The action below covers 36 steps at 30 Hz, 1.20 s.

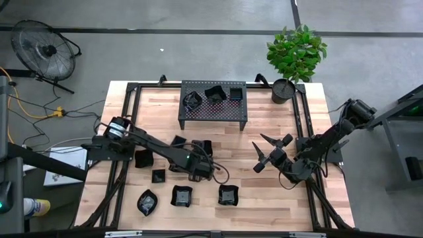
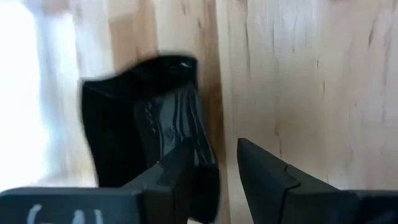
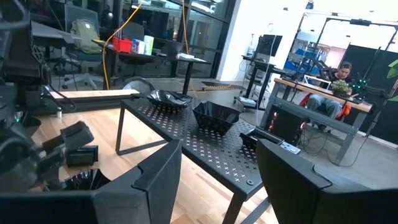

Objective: Pick & Place Mini shaped plates
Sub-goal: Stack the distorted square plate on top of the distorted square plate on the shelf

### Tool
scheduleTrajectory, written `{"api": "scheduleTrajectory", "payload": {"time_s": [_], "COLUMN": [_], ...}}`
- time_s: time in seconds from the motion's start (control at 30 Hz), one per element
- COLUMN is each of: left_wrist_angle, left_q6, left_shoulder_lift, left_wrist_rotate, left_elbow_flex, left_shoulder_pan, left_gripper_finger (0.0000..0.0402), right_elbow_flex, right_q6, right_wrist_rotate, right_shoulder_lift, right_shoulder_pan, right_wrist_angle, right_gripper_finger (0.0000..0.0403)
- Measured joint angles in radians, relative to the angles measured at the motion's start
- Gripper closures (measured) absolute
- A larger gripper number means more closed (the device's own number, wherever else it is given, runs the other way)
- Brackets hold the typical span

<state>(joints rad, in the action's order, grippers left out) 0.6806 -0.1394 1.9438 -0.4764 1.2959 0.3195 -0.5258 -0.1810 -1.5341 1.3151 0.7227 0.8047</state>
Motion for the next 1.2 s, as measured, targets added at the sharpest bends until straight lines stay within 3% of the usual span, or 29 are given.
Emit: {"api": "scheduleTrajectory", "payload": {"time_s": [0.23,0.63,1.2], "left_wrist_angle": [-0.002,0.0,0.008], "left_q6": [0.0,0.003,0.014], "left_shoulder_lift": [0.005,-0.003,-0.021], "left_wrist_rotate": [0.0,0.0,-0.003], "left_elbow_flex": [-0.001,-0.001,-0.001], "left_shoulder_pan": [0.0,0.0,0.0], "left_gripper_finger": [0.0287,0.0337,0.034], "right_elbow_flex": [0.0,0.0,0.0], "right_q6": [0.001,0.009,0.009], "right_wrist_rotate": [0.0,0.0,0.0], "right_shoulder_lift": [0.0,0.0,0.0], "right_shoulder_pan": [0.0,0.0,0.0], "right_wrist_angle": [-0.007,-0.008,-0.01], "right_gripper_finger": [0.0199,0.0199,0.0199]}}
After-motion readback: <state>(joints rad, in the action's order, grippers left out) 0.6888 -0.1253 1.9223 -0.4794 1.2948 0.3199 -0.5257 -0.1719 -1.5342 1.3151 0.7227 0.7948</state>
